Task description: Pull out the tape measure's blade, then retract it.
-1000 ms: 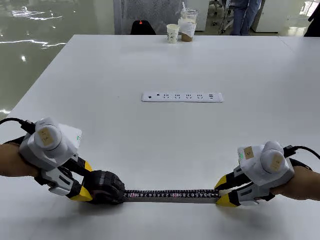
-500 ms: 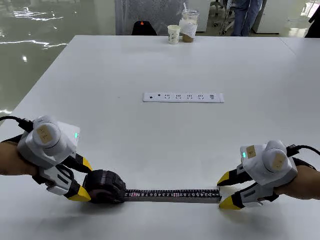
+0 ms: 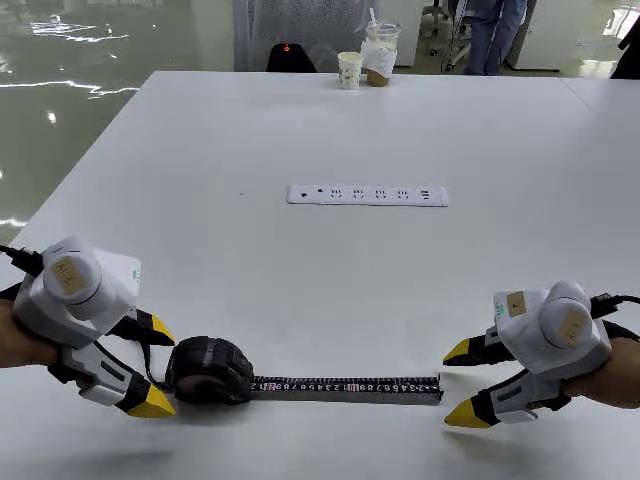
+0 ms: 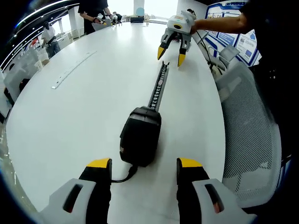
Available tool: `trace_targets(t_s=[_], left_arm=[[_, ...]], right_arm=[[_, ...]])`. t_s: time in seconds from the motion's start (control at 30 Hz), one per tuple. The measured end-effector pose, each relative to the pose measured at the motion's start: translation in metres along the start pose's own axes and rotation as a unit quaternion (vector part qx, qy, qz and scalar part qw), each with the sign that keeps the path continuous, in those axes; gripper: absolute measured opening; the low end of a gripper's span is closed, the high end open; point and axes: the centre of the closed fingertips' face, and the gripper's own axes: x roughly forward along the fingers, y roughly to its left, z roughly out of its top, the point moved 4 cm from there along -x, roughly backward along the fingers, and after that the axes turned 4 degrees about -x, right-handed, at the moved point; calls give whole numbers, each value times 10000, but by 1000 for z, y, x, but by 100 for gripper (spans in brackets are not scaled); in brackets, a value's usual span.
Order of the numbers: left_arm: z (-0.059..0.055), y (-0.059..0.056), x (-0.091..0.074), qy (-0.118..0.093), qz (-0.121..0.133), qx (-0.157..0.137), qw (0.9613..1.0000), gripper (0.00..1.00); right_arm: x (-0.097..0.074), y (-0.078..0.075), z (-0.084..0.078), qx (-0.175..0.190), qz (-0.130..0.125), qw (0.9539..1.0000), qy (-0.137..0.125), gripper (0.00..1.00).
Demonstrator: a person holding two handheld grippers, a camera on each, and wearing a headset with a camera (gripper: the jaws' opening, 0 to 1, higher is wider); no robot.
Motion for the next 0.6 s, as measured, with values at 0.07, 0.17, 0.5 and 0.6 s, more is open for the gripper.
trace_targets(t_s=[0.07,0.17,0.5,0.6], left_arm=[[-1,-2,-1,-64,23,-84,9999,53],[-2,-5,-2,-140,67,-162,9997,55],[-3,-15,-6,-479,270,-509,9972,68],[-3,-19,-8,-615,346,-653,9954,71]], right_arm=[[-1,1,1,60,-45,10000,-23,42],[-1,4,1,181,-90,9998,-54,47],[-7,14,2,455,-266,9985,-176,56],[-9,16,2,568,-337,9976,-227,61]])
